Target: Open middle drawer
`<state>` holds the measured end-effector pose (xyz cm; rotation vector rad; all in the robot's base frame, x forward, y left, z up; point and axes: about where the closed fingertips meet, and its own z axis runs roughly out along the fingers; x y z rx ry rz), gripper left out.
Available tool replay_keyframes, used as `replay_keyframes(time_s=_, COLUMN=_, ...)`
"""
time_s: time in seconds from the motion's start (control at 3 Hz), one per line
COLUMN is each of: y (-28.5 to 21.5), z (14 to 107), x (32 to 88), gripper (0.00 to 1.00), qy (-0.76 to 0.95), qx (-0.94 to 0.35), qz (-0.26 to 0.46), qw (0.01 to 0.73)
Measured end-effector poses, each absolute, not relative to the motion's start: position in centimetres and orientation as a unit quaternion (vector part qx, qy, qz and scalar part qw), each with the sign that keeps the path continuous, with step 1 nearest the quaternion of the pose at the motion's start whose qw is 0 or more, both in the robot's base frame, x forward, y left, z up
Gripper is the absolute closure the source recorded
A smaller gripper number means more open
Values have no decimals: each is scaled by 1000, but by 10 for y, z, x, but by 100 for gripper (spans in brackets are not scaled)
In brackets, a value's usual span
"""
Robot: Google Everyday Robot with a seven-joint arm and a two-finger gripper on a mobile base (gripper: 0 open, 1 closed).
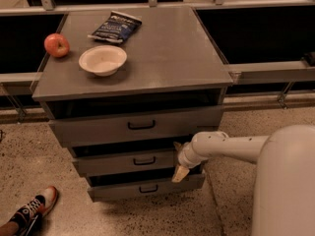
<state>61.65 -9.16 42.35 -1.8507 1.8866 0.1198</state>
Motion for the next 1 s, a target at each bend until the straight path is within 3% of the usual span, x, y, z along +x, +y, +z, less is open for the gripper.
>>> replay_keyframes(time_s=0.33, y=-87, z=424, x=626, gripper=39, qy=677, qx=-694, qz=28, qw=242)
replay_keyframes(time_s=0.67, y=-83, z=427, x=605, gripper=69, qy=651, qx=-724, qz=24, qw=226)
replay_keyframes(time_s=1.0, y=-83, z=427, x=589, gripper=71, qy=642, qx=-737, qz=31, qw=210)
